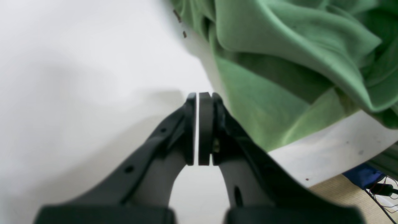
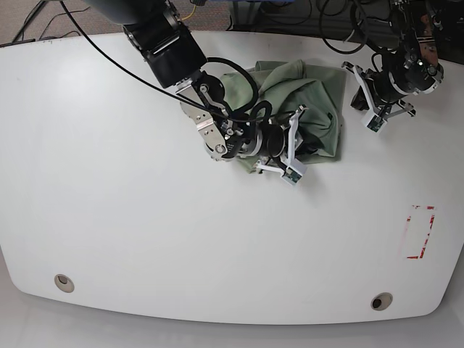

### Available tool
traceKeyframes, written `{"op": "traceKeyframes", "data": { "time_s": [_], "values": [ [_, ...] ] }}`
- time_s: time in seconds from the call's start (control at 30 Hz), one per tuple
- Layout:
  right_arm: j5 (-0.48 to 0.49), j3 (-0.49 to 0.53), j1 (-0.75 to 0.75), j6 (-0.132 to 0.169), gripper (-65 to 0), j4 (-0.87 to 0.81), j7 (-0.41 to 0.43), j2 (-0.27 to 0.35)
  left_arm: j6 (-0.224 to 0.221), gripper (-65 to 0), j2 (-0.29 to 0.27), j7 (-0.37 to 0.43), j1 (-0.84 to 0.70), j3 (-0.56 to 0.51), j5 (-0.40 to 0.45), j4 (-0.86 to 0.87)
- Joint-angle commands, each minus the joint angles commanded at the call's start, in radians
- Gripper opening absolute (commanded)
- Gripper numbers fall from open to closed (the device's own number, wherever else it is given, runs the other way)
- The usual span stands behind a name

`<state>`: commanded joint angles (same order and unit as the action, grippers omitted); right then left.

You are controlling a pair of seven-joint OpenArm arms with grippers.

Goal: Layout the t-shirt on the table in an organized manner, then fold the t-shirt properly

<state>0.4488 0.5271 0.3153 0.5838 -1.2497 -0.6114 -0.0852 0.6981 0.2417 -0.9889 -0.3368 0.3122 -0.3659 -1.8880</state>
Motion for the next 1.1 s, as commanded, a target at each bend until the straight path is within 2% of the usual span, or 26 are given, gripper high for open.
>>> {"op": "traceKeyframes", "data": {
  "time_s": [0.5, 0.87, 0.93, 1.03, 1.07, 1.1],
  "values": [
    [0.003, 0.0, 0.048, -0.003, -60.6, -0.041, -0.04, -0.071, 0.0, -65.0, 0.002, 0.002, 0.0, 0.0, 0.0, 0.0],
    [0.002, 0.0, 0.061, -0.003, -59.6, -0.003, -0.017, -0.072, 0.0, -65.0, 0.002, 0.002, 0.002, 0.0, 0.0, -0.002],
    [0.002, 0.0, 0.061, -0.005, -55.6, -0.002, -0.015, -0.072, 0.0, -65.0, 0.002, 0.002, 0.002, 0.0, 0.0, -0.003],
    [0.003, 0.0, 0.061, -0.014, -41.7, -0.008, -0.002, -0.072, 0.0, -65.0, 0.002, 0.002, 0.003, 0.0, -0.003, -0.003],
    [0.005, 0.0, 0.061, -0.038, -32.0, -0.02, 0.0, -0.072, 0.0, -65.0, 0.002, 0.002, 0.009, 0.0, -0.003, -0.005],
    [0.005, 0.0, 0.061, -0.049, -29.3, -0.026, 0.0, -0.072, 0.0, -65.0, 0.002, 0.002, 0.011, 0.0, -0.003, -0.005]
  ]
}}
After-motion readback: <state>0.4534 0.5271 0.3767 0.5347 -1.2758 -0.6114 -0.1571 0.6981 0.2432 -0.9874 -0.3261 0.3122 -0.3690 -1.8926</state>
